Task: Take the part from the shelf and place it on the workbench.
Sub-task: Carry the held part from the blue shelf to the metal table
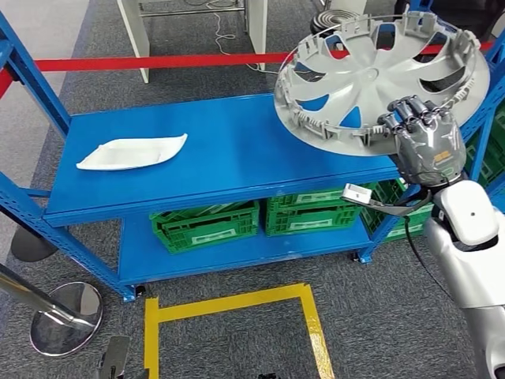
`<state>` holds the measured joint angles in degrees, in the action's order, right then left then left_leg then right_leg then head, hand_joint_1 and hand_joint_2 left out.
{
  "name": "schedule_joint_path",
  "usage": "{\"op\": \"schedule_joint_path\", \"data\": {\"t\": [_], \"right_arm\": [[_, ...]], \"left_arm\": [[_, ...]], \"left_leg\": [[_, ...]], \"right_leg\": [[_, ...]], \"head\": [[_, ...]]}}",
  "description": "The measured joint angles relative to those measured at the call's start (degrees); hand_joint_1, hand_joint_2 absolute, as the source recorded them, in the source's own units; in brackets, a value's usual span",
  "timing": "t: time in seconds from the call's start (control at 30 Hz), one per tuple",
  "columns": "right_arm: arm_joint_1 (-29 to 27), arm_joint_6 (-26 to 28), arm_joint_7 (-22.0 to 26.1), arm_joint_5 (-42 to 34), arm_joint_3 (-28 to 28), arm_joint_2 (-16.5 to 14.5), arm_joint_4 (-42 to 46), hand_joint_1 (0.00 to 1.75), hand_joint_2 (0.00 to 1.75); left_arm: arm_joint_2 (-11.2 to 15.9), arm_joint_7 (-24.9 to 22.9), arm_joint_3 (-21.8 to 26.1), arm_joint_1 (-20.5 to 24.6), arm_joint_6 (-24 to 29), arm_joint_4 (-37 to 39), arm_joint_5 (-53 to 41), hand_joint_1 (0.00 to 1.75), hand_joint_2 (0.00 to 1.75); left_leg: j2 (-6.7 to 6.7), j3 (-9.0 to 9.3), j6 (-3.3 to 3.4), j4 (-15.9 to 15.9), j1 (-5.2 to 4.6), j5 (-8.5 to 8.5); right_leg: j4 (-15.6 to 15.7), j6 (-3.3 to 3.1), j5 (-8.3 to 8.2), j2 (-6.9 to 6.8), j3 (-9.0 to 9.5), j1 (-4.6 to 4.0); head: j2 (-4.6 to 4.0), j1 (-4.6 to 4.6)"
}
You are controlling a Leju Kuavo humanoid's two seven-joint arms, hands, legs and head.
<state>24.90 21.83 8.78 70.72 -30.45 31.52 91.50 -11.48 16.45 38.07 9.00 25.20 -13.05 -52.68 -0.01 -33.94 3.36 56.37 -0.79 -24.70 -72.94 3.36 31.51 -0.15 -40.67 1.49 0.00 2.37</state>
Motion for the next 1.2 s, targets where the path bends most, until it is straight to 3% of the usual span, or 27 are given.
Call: {"op": "schedule_joint_path", "data": {"t": [0.07,0.13,0.17,0.27,0.3,0.37,0.43,0.47,0.5,0.53,0.57,0.63,0.7,0.77,0.8,0.87,0.93,0.97,1.0,1.03,1.1,1.17,1.2], "right_arm": [[0.08,0.20,-0.21,0.50,-0.61,-0.60,-0.05,1.75,1.75],[0.11,0.84,-0.71,1.12,-1.21,-1.54,0.01,1.75,1.75],[0.09,1.27,-1.02,1.49,-1.52,-2.13,0.03,1.75,1.75],[0.16,2.16,-1.84,2.68,-2.38,-4.21,0.07,1.75,1.75],[0.26,2.25,-2.02,2.91,-2.61,-4.88,0.08,1.75,1.75],[0.41,2.31,-2.22,3.07,-2.93,-5.96,0.13,1.75,1.75],[0.43,2.32,-2.30,3.11,-3.21,-6.68,0.15,1.75,1.75],[0.43,2.32,-2.32,3.13,-3.36,-6.94,0.15,1.75,1.75],[0.43,2.32,-2.33,3.14,-3.51,-7.12,0.15,1.75,1.75],[0.43,2.33,-2.34,3.15,-3.63,-7.25,0.15,1.75,1.75],[0.43,2.33,-2.36,3.16,-3.74,-7.35,0.15,1.75,1.75],[0.50,2.36,-2.44,3.14,-3.85,-7.51,0.16,1.75,1.75],[0.61,2.46,-2.57,3.04,-3.93,-7.71,0.16,1.75,1.75],[0.66,2.68,-2.70,2.90,-4.09,-7.91,0.11,1.75,1.75],[0.69,2.80,-2.77,2.84,-4.20,-7.98,0.05,1.75,1.75],[0.79,3.04,-3.01,2.55,-4.40,-8.10,-0.12,1.75,1.75],[0.74,3.18,-3.57,1.24,-4.47,-8.30,-0.37,1.75,1.75],[0.64,3.24,-3.90,0.09,-4.42,-8.45,-0.52,1.75,1.75],[0.51,3.30,-4.19,-1.27,-4.27,-8.65,-0.67,1.75,1.75],[0.36,3.39,-4.35,-2.63,-4.00,-8.91,-0.77,1.75,1.75],[0.10,3.56,-4.22,-4.75,-3.27,-9.59,-0.70,1.75,1.75],[-0.05,3.76,-3.73,-5.98,-2.45,-10.25,-0.31,1.75,1.75],[-0.07,3.84,-3.51,-6.35,-2.09,-10.50,-0.10,1.75,1.75]], "left_arm": [[-0.03,-0.07,0.00,0.02,0.00,-0.01,-0.07,0.00,1.75],[-0.05,-0.16,0.00,0.06,-0.01,-0.01,-0.21,0.00,1.75],[-0.05,-0.19,-0.01,0.05,-0.03,-0.01,-0.29,0.00,1.75],[-0.07,-0.31,-0.01,-0.08,-0.11,0.00,-0.54,0.00,1.75],[-0.07,-0.36,0.00,-0.10,-0.14,0.00,-0.58,0.00,1.75],[-0.08,-0.42,-0.01,-0.07,-0.15,0.00,-0.63,0.00,1.75],[-0.09,-0.48,-0.02,-0.06,-0.16,0.00,-0.65,0.00,1.75],[-0.09,-0.50,-0.02,-0.06,-0.16,0.00,-0.66,0.00,1.75],[-0.10,-0.53,-0.02,-0.05,-0.17,0.00,-0.66,0.00,1.75],[-0.10,-0.56,-0.02,-0.03,-0.17,0.00,-0.66,0.00,1.75],[-0.10,-0.58,-0.02,0.02,-0.17,-0.01,-0.66,0.00,1.75],[-0.05,-0.66,-0.02,0.15,-0.17,-0.01,-0.66,0.00,1.75],[-0.04,-0.69,-0.02,0.19,-0.18,0.00,-0.66,0.00,1.75],[-0.08,-0.69,-0.02,0.16,-0.19,0.00,-0.66,0.00,1.75],[-0.09,-0.69,-0.02,0.21,-0.20,0.00,-0.66,0.00,1.75],[-0.16,-0.69,-0.02,0.34,-0.28,0.00,-0.65,0.00,1.75],[-0.31,-0.69,-0.02,0.35,-0.47,0.00,-0.55,0.00,1.75],[-0.36,-0.69,-0.02,0.31,-0.56,0.00,-0.46,0.00,1.75],[-0.38,-0.69,-0.01,0.27,-0.67,0.00,-0.36,0.00,1.75],[-0.38,-0.69,-0.01,0.24,-0.79,0.00,-0.29,0.00,1.75],[-0.42,-0.69,0.00,0.21,-0.98,0.00,-0.25,0.00,1.75],[-0.44,-0.69,-0.01,0.22,-1.04,0.00,-0.30,0.00,1.75],[-0.43,-0.69,-0.01,0.22,-1.04,0.00,-0.31,0.00,1.75]], "left_leg": [[-0.01,-1.59,-0.46,1.10,0.18,0.42],[-0.05,-2.94,-1.04,2.33,0.10,0.76],[-0.09,-3.40,-1.35,2.69,0.00,1.04],[-0.14,-4.24,-2.28,3.36,0.01,1.11],[-0.14,-4.74,-2.64,4.56,0.11,-0.31],[-0.13,-6.43,-3.37,10.39,0.36,-5.42],[-0.13,-7.84,-3.70,17.68,0.56,-9.51],[-0.13,-7.65,-3.67,19.44,0.59,-9.94],[-0.14,-6.52,-3.52,18.98,0.60,-9.25],[-0.15,-4.36,-3.21,16.30,0.57,-7.84],[-0.19,-1.55,-2.75,12.23,0.49,-6.45],[-0.25,3.32,-1.88,4.37,0.22,-5.40],[-0.28,4.67,-1.50,1.50,-0.14,-5.50],[-0.19,4.24,-1.23,0.94,-0.14,-4.48],[-0.11,3.93,-0.95,0.65,-0.03,-3.88],[0.04,2.85,-0.42,0.35,0.11,-2.59],[0.04,1.34,-0.11,0.45,0.02,-1.50],[0.04,0.57,-0.09,0.51,-0.01,-0.96],[0.03,-0.18,-0.13,0.60,-0.03,-0.44],[0.03,-0.92,-0.23,0.77,-0.03,0.03],[0.01,-2.31,-0.62,1.42,-0.12,0.72],[0.03,-3.41,-1.14,2.15,-0.28,1.38],[0.05,-3.85,-1.41,2.32,-0.34,1.84]], "right_leg": [[6.39,0.59,-1.98,-0.06,5.15,0.33],[12.55,0.65,-1.47,0.11,9.37,0.32],[13.74,0.41,-0.79,0.20,10.01,0.20],[13.84,-1.27,-1.44,0.07,9.17,0.22],[13.86,-1.89,-1.89,-0.02,8.70,0.28],[13.85,-2.77,-2.86,-0.14,7.58,0.27],[13.79,-2.96,-3.78,-0.19,6.44,0.14],[13.77,-2.97,-4.24,-0.20,5.86,0.05],[13.76,-2.96,-4.67,-0.20,5.31,-0.03],[13.76,-2.92,-5.10,-0.18,4.81,-0.13],[13.77,-2.86,-5.51,-0.17,4.41,-0.21],[13.81,-2.41,-6.30,-0.18,3.83,-0.36],[14.09,-1.65,-7.18,-0.24,3.55,-0.24],[14.29,-0.93,-7.51,-0.23,3.27,-0.06],[13.65,-0.68,-6.51,-0.19,2.83,-0.05],[8.96,-0.43,-1.83,-0.05,1.16,-0.04],[1.62,-0.19,2.62,0.00,-0.65,-0.06],[-0.79,-0.07,3.12,0.00,-0.81,-0.06],[-1.32,0.00,2.38,0.00,-0.10,-0.06],[0.20,-0.01,0.85,-0.01,1.62,-0.05],[7.42,-0.20,-1.33,-0.08,7.18,-0.11],[13.57,-0.47,-0.82,-0.06,11.16,-0.27],[14.70,-0.63,-0.32,-0.01,11.66,-0.39]], "head": [[0.00,0.02],[0.01,0.10],[0.01,0.13],[0.00,0.10],[0.00,-0.05],[0.00,-0.41],[0.00,-0.58],[0.00,-0.59],[0.00,-0.60],[0.00,-0.60],[0.00,-0.60],[0.00,-0.56],[0.00,-0.55],[0.00,-0.56],[0.00,-0.48],[0.00,-0.29],[0.00,-0.17],[0.00,-0.15],[0.00,-0.15],[0.00,-0.14],[0.00,-0.13],[0.00,-0.21],[0.00,-0.25]]}}
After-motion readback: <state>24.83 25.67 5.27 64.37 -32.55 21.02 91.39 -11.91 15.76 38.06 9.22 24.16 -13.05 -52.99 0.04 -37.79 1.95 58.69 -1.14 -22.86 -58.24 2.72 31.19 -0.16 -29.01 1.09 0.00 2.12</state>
